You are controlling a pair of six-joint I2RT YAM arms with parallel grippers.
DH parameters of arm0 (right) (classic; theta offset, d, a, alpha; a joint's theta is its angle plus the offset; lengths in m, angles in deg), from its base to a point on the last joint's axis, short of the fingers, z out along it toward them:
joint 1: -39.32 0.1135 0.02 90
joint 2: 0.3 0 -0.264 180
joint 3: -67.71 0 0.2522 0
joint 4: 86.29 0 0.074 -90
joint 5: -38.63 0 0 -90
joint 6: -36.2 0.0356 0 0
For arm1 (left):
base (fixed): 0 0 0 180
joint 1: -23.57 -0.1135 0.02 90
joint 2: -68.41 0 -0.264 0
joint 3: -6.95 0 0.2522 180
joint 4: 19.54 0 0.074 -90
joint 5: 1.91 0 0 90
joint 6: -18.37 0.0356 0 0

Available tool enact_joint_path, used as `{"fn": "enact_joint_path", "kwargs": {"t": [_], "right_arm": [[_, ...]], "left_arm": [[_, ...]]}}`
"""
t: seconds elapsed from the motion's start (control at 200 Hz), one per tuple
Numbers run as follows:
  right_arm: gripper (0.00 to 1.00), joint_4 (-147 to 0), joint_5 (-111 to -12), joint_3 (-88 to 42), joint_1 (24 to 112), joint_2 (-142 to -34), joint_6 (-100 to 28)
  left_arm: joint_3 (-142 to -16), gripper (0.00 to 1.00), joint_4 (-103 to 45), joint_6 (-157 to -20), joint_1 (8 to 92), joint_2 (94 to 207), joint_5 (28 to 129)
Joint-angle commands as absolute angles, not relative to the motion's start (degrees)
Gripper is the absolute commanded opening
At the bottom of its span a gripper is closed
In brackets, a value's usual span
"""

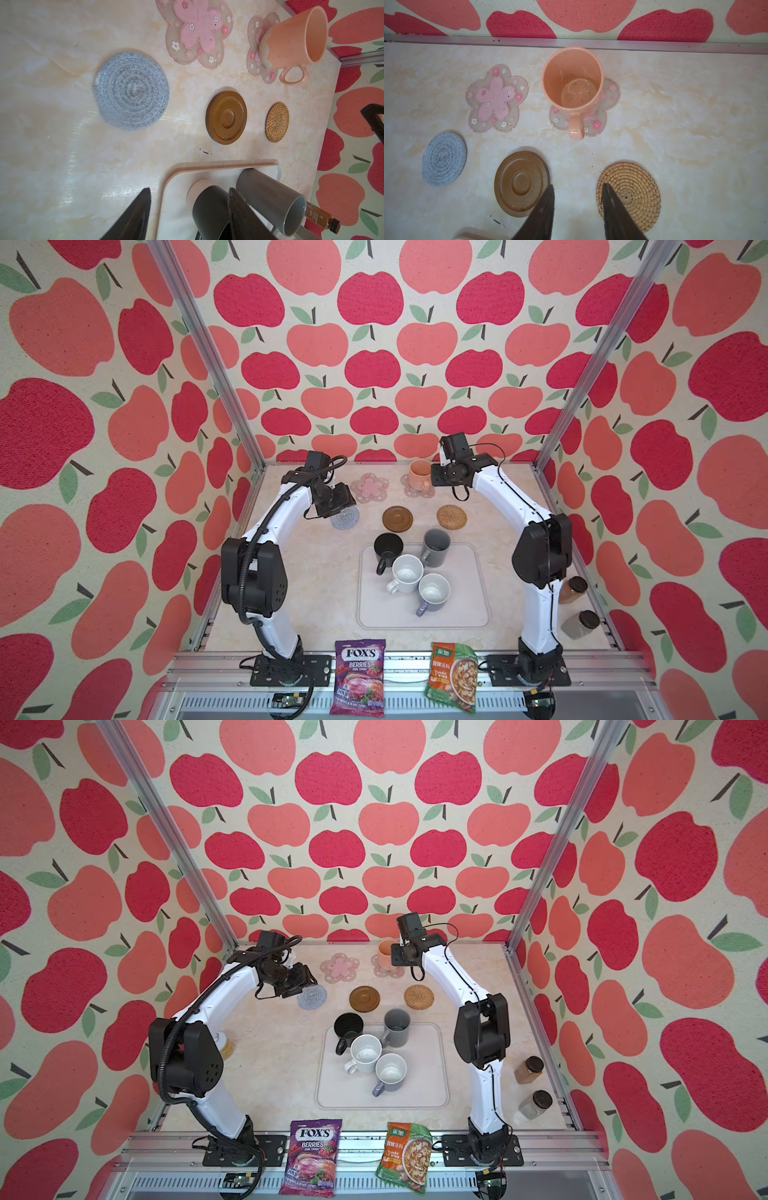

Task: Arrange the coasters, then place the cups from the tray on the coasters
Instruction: 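Lower the pink mug onto the flower coaster and open the right gripper, then move left gripper over the white speckled mug on the tray while right gripper withdraws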

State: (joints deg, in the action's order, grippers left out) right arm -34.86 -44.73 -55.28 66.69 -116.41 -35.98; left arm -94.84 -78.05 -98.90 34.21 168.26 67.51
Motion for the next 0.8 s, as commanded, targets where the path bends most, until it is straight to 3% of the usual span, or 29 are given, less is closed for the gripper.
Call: {"fn": "enact_joint_path", "kwargs": {"t": [0.0, 0.52, 0.795], "right_arm": [[0.41, -38.2, -42.4, -48.0, 67.1, -110.3, -37.8], [0.43, -38.2, -39.0, -23.2, 67.1, -88.4, -36.5], [0.44, -38.4, -39.7, -13.6, 67.2, -81.3, -34.9]], "left_arm": [[-95.6, 0.62, -81.1, -97.7, 35.4, 165.0, 71.1], [-87.6, 0.62, -84.3, -99.6, 46.2, 154.9, 79.1], [-76.8, 0.63, -81.2, -103.0, 53.0, 146.0, 80.1]]}}
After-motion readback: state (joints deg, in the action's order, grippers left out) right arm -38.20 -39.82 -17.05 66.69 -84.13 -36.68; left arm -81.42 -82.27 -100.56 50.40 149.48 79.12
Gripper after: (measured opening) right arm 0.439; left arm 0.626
